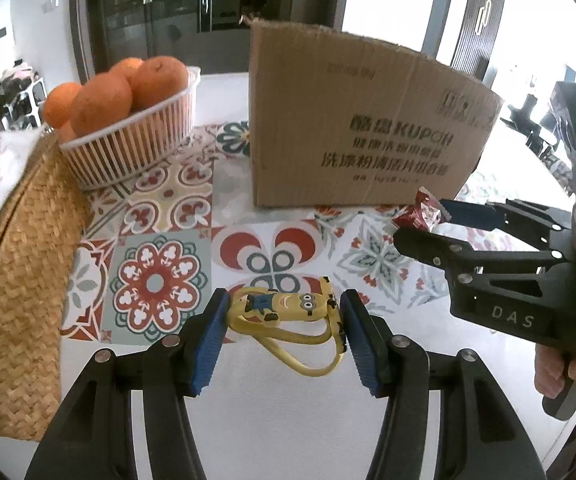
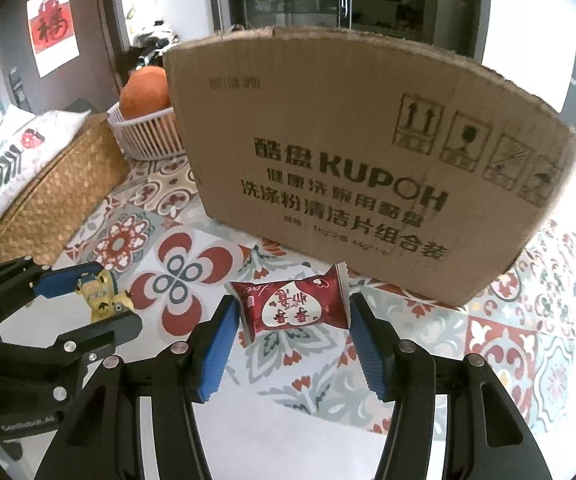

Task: Organize soft objects
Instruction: 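Lift the Minion toy and red packet and carry both over the box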

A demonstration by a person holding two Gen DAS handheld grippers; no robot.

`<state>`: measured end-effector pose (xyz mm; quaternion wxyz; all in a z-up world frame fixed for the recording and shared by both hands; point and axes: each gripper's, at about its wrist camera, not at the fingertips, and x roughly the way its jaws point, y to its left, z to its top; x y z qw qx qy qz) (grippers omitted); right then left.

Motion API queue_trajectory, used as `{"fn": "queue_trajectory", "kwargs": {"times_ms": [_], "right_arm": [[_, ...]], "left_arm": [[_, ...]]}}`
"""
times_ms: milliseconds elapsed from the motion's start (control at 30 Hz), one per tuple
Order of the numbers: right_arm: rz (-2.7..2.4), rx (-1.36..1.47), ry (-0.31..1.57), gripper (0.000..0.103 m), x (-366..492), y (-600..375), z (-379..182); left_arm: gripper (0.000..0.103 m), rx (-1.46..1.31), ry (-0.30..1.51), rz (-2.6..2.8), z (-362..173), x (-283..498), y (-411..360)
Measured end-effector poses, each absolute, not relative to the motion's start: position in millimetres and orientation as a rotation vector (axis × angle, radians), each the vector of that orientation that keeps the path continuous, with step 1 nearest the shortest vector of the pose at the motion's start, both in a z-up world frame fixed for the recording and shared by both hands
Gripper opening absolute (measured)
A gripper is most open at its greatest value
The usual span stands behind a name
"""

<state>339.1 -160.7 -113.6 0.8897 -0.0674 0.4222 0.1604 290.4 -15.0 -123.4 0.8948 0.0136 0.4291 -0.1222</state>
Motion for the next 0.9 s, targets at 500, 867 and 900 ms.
{"fn": "queue_trajectory", "kwargs": {"times_ms": [500,867,900], "right_arm": [[0.283,-0.086,0.802,0.057,303,-168,-78],[0.25,-0.029,0.739,0.057,284,-172,-57],[0.245,-0.022,0.729,0.057,282,-173,-53]], "left_arm": [[0.056,0.029,0.794,-0.254,-89,263,-16],[0.056,0.02,0.728,-0.25,-64,251,-16],[0.056,0.016,0.722,-0.251,-62,250,-16]]}}
